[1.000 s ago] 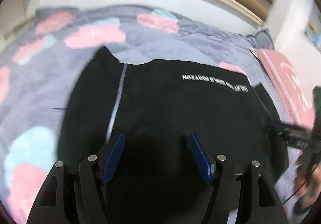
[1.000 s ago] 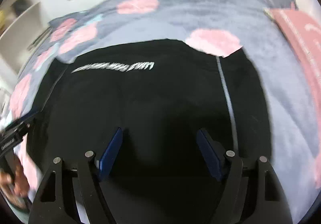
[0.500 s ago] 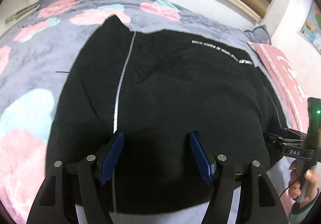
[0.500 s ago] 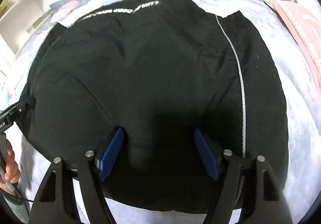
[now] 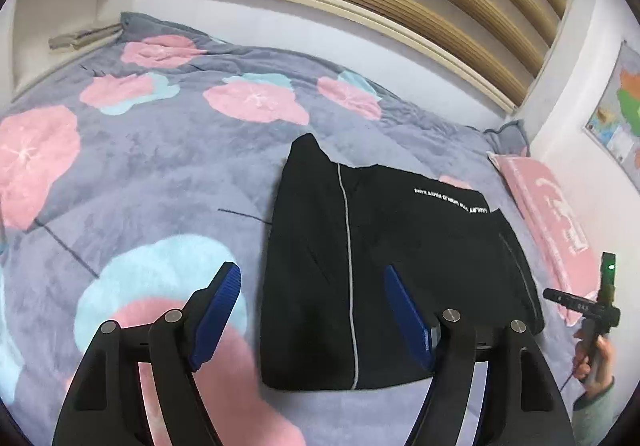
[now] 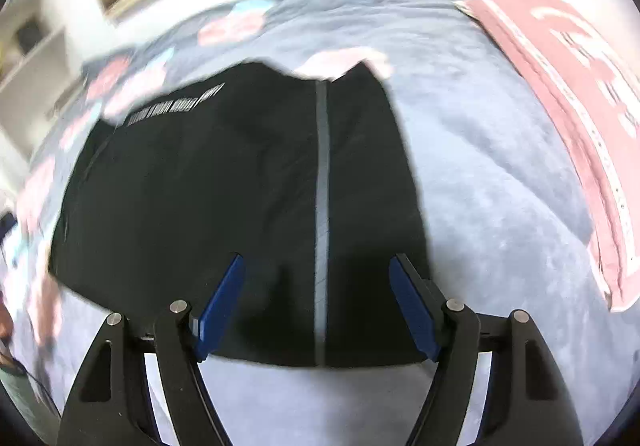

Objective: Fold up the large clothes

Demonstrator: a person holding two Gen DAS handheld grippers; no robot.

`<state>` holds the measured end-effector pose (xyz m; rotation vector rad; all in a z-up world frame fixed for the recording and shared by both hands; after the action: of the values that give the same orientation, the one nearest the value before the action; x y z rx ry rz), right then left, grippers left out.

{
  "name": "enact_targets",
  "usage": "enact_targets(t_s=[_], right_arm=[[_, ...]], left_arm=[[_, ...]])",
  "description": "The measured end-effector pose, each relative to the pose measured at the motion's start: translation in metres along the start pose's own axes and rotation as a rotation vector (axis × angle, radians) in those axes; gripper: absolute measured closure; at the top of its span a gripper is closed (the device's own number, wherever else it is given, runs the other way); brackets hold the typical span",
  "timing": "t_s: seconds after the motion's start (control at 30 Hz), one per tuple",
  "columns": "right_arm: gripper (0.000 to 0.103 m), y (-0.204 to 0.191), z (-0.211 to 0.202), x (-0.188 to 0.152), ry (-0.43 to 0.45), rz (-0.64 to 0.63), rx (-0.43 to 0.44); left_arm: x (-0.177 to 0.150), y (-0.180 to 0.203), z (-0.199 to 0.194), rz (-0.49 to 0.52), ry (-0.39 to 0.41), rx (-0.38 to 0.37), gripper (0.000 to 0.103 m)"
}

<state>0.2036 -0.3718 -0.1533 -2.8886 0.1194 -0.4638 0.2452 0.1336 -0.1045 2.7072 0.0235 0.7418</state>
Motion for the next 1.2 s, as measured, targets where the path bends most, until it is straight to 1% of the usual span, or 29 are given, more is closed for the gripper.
enact_targets(t_s=[0.1, 0.2, 0.3, 0.4, 0.5, 0.57, 0.6, 0.63, 0.7, 0.8, 0.83, 0.9, 0.97, 1.0, 1.03, 1.07, 1.1, 1.17, 1.2], right_arm=[[0.025, 0.018, 0.0, 0.009, 0.007, 0.037, 0.039], [0.025, 0.028, 0.004, 0.019, 0.014, 0.031, 0.055], [0.025, 0.03, 0.013, 0.023, 0.008, 0.009, 0.035], [0.025, 0.035, 0.037, 0.037, -0.015, 0.001, 0.032], [0.025, 0.039, 0.057, 0.044, -0.034, 0.007, 0.045], [0.019, 0.042, 0.071, 0.05, -0.04, 0.019, 0.072], [0.014, 0.046, 0.075, 0.053, -0.037, 0.03, 0.082], [0.011, 0.049, 0.08, 0.055, -0.036, 0.04, 0.091], [0.01, 0.054, 0.089, 0.059, -0.046, 0.057, 0.129], [0.01, 0.061, 0.105, 0.063, -0.085, 0.094, 0.25], [0.01, 0.063, 0.11, 0.064, -0.096, 0.105, 0.303], [0.01, 0.063, 0.117, 0.065, -0.119, 0.11, 0.373], [0.013, 0.06, 0.123, 0.064, -0.141, 0.106, 0.423], [0.02, 0.056, 0.122, 0.063, -0.147, 0.09, 0.449], [0.029, 0.049, 0.119, 0.062, -0.156, 0.063, 0.478], [0.029, 0.043, 0.116, 0.059, -0.157, 0.038, 0.477], [0.029, 0.038, 0.112, 0.058, -0.15, 0.003, 0.442], [0.029, 0.029, 0.108, 0.056, -0.145, -0.054, 0.402], [0.029, 0.028, 0.109, 0.058, -0.148, -0.065, 0.391]], left_arm=[[0.01, -0.009, 0.021, -0.006, -0.046, -0.044, 0.027], [0.017, -0.015, 0.053, -0.031, -0.091, -0.08, 0.027], [0.021, -0.02, 0.084, -0.045, -0.127, -0.087, 0.027], [0.022, -0.024, 0.112, -0.046, -0.167, -0.085, 0.027], [0.022, -0.022, 0.137, -0.052, -0.225, -0.163, 0.027], [0.021, -0.021, 0.151, -0.071, -0.264, -0.25, 0.027], [0.022, -0.021, 0.156, -0.082, -0.273, -0.277, 0.027], [0.022, -0.022, 0.16, -0.094, -0.281, -0.301, 0.027], [0.023, -0.022, 0.166, -0.109, -0.295, -0.341, 0.027], [0.026, -0.018, 0.175, -0.125, -0.325, -0.367, 0.027], [0.026, -0.015, 0.178, -0.127, -0.341, -0.372, 0.026], [0.027, -0.01, 0.182, -0.134, -0.36, -0.379, 0.026], [0.028, -0.006, 0.182, -0.135, -0.362, -0.38, 0.026], [0.028, -0.001, 0.179, -0.115, -0.355, -0.37, 0.026], [0.027, 0.002, 0.176, -0.096, -0.345, -0.362, 0.03], [0.026, 0.007, 0.171, -0.071, -0.332, -0.358, 0.035], [0.026, 0.011, 0.165, -0.054, -0.318, -0.365, 0.036], [0.03, 0.012, 0.158, -0.065, -0.308, -0.422, 0.037], [0.031, 0.011, 0.159, -0.078, -0.314, -0.437, 0.037]])
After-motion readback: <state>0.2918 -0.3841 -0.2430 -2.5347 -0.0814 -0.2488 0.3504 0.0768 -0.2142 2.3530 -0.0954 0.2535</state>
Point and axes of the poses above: each gripper's, at about its wrist camera, not at the fingertips, and z roughly the way its jaws point, y to its right, x to its top, the point moved 6 cm from there along z, roughly the way its jaws point, and after that the axes turned 14 degrees about -y, right-handed, at the moved point
